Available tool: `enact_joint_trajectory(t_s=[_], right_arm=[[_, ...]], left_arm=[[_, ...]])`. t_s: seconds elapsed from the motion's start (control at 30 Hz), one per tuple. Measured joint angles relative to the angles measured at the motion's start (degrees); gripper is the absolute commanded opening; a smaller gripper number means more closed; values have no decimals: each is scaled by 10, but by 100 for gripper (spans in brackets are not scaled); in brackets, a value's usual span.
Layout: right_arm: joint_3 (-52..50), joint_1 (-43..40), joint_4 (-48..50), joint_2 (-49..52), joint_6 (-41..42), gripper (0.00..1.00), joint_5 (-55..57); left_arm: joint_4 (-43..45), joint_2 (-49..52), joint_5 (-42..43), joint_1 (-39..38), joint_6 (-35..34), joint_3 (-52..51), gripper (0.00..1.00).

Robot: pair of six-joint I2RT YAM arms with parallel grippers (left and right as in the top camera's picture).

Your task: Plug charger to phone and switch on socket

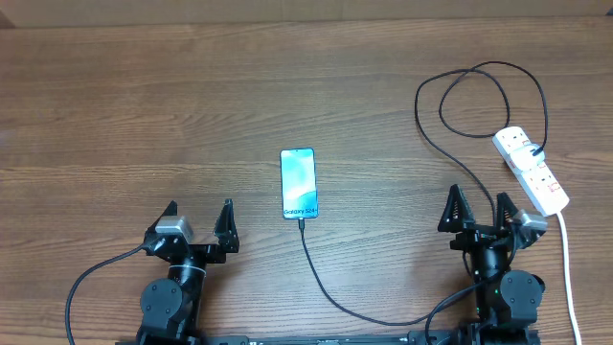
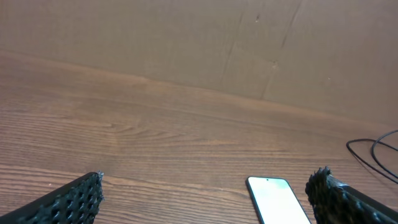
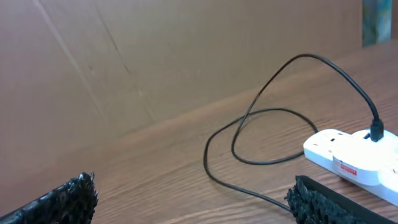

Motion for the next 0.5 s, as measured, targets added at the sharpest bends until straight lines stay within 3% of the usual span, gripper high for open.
enact_joint_trajectory(t_s=[0.5], right_arm=[[0, 0, 0, 0, -70, 100, -5]], left_arm=[[0, 0, 0, 0, 0, 0, 99]])
